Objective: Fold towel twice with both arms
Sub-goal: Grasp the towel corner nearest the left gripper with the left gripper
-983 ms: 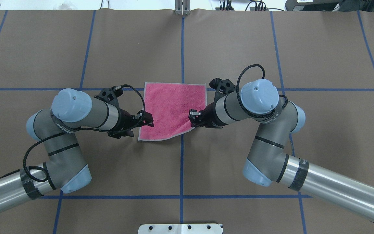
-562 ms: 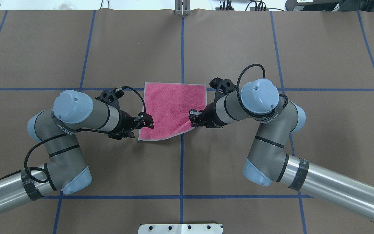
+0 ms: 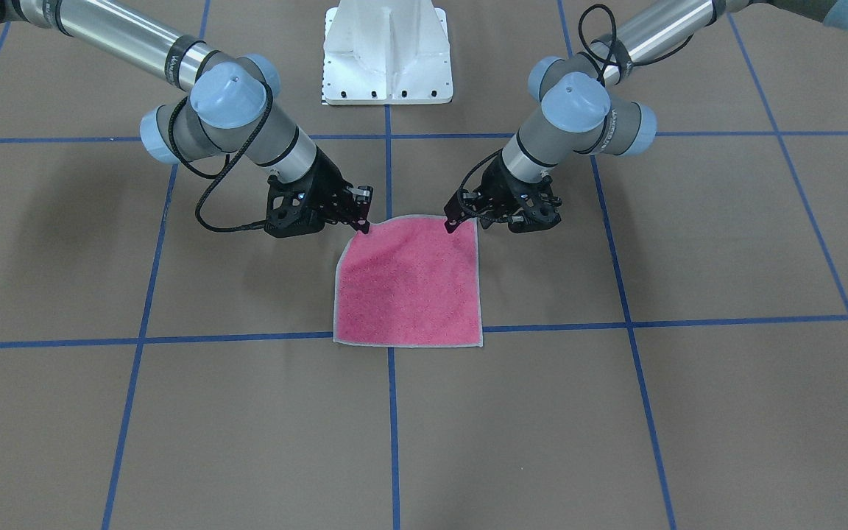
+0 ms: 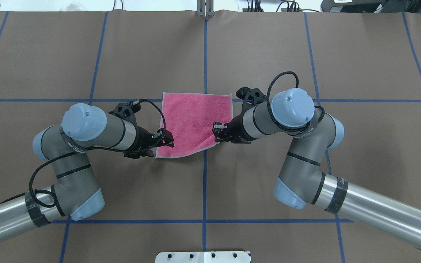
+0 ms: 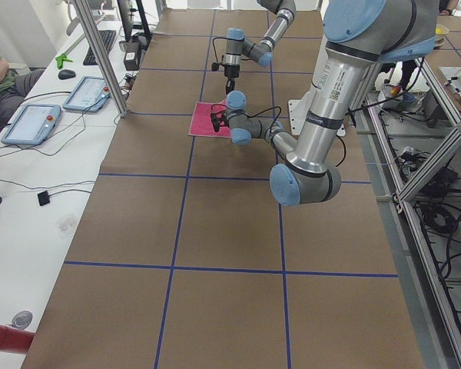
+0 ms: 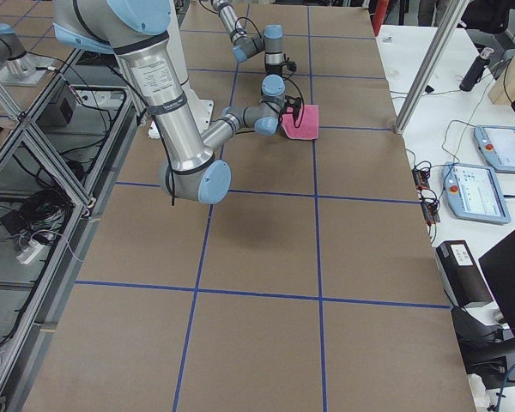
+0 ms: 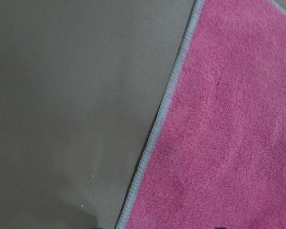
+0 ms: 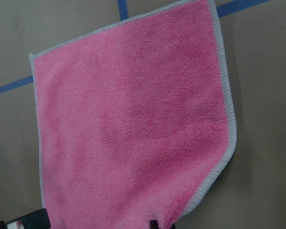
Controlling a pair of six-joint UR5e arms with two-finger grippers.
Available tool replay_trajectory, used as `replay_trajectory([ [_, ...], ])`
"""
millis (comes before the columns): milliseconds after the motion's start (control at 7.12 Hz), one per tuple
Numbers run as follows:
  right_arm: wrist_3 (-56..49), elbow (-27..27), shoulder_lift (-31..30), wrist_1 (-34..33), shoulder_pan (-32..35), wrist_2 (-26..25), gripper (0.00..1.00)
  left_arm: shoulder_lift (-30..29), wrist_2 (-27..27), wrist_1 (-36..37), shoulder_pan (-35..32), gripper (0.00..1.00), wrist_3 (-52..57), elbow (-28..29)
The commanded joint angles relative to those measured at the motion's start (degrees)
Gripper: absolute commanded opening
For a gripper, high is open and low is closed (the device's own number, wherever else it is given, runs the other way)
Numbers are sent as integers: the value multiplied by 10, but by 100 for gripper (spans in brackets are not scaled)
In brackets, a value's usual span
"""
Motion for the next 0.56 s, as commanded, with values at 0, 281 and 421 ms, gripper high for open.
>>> replay_trajectory([
  [0, 0, 0, 0, 1, 1, 0, 0, -3, 0, 0, 1, 82, 0, 4],
  [281, 0, 0, 0, 1, 3, 1, 0, -3, 1, 0, 6, 80, 0, 4],
  [421, 0, -1, 0, 1, 3, 1, 0, -3, 1, 0, 6, 78, 0, 4],
])
